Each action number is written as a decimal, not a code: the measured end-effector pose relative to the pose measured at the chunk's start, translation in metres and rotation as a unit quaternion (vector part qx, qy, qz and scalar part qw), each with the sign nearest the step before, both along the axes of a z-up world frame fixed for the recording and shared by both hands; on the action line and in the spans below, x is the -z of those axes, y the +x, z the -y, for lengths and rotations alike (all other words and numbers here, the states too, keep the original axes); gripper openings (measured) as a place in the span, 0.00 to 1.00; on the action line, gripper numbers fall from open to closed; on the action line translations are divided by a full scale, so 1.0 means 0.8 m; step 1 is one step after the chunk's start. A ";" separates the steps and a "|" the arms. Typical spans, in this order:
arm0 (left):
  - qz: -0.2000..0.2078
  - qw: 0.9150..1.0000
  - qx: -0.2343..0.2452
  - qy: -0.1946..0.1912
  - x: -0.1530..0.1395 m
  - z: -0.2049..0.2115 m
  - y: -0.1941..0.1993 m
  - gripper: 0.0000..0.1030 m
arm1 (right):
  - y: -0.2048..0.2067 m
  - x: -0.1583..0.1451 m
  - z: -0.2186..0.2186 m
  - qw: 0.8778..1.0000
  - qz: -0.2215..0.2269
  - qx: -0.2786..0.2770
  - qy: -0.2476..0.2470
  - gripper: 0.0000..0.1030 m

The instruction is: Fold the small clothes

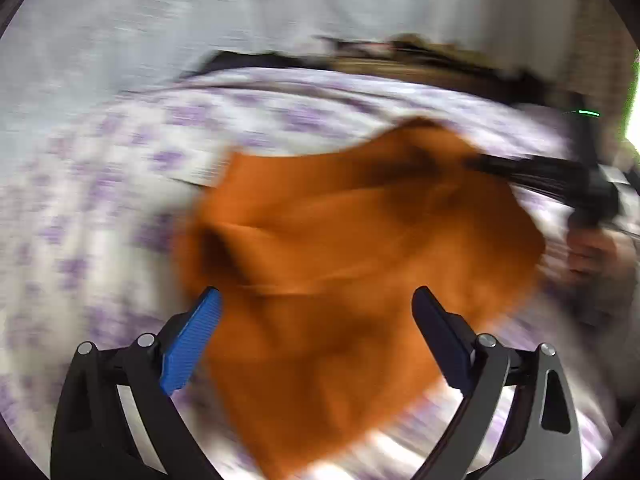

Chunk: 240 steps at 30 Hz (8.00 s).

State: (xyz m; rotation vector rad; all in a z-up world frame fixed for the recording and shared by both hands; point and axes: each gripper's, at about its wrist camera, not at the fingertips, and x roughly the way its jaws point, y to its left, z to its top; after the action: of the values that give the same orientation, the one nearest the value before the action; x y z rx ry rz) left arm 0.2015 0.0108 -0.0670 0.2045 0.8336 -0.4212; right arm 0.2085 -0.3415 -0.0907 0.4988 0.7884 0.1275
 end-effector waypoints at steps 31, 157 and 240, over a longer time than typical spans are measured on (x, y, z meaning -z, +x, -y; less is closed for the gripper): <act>-0.052 0.995 -0.073 -0.031 -0.012 -0.011 0.056 0.93 | 0.024 -0.050 -0.104 0.993 0.062 -0.089 -0.038 0.39; 0.090 0.985 -0.148 0.027 -0.002 0.027 -0.080 0.96 | -0.086 0.003 -0.016 0.998 0.010 0.051 -0.035 0.91; -0.003 0.972 -0.234 -0.012 0.011 -0.090 -0.014 0.96 | -0.080 -0.102 -0.202 0.994 0.079 -0.035 -0.060 0.18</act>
State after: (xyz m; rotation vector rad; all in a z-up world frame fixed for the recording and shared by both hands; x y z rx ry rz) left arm 0.1900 0.0829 -0.0755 -0.0204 0.8522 0.0117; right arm 0.1445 -0.1802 -0.0092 0.3437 0.6544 0.1817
